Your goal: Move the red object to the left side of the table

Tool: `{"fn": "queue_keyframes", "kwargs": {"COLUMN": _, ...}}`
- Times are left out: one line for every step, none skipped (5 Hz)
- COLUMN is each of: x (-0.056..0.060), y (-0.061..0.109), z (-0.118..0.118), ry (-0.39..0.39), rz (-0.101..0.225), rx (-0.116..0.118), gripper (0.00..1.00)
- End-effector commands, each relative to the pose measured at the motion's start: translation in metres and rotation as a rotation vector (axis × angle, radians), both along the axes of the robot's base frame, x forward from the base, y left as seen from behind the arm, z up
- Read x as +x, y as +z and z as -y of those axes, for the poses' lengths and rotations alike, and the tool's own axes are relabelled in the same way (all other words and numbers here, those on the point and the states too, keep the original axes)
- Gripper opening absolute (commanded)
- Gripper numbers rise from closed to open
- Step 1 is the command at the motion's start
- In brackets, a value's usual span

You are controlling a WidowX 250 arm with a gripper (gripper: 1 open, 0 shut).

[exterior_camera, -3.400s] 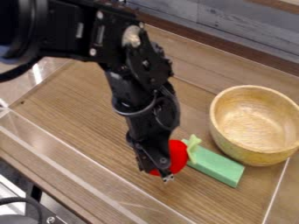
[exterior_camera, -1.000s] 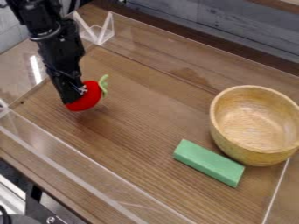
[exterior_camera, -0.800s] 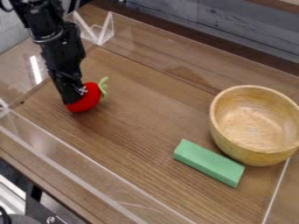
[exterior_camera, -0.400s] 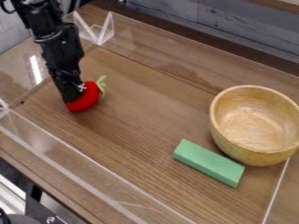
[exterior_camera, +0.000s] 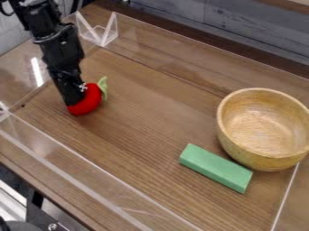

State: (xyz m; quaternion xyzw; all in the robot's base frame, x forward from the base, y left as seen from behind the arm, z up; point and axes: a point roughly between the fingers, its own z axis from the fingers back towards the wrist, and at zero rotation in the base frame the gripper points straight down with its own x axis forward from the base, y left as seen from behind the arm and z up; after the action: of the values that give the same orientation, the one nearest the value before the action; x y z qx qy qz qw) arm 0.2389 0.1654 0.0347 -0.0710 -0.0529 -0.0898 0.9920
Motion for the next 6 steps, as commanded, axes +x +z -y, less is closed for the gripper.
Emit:
{"fn": "queue_keyframes", "kwargs": {"x": 0.003, "y": 0.002, "z": -0.008, "ry": 0.007, "rz": 0.012, "rx": 0.0, "gripper": 0.0}}
{"fn": "queue_keyframes", "kwargs": {"x": 0.003, "y": -0.002, "z": -0.008, "ry": 0.006, "rz": 0.005, "rx": -0.023, "gripper": 0.0}}
{"fn": "queue_keyframes", "kwargs": {"x": 0.002, "y": -0.006, "z": -0.006, "ry": 0.002, "rz": -0.002, "rx": -0.047, "gripper": 1.0}}
{"fn": "queue_keyframes", "kwargs": {"x": 0.002, "y": -0.01, "z": -0.005, "ry": -0.003, "rz": -0.01, "rx": -0.07, "gripper": 0.0}}
{"fn": "queue_keyframes", "kwargs": {"x": 0.002, "y": -0.014, "z": -0.003, "ry": -0.01, "rz": -0.021, "rx": -0.09, "gripper": 1.0}}
{"fn": "queue_keyframes", "kwargs": {"x": 0.002, "y": -0.018, "z": -0.001, "ry": -0.017, "rz": -0.031, "rx": -0.111, "gripper": 1.0}}
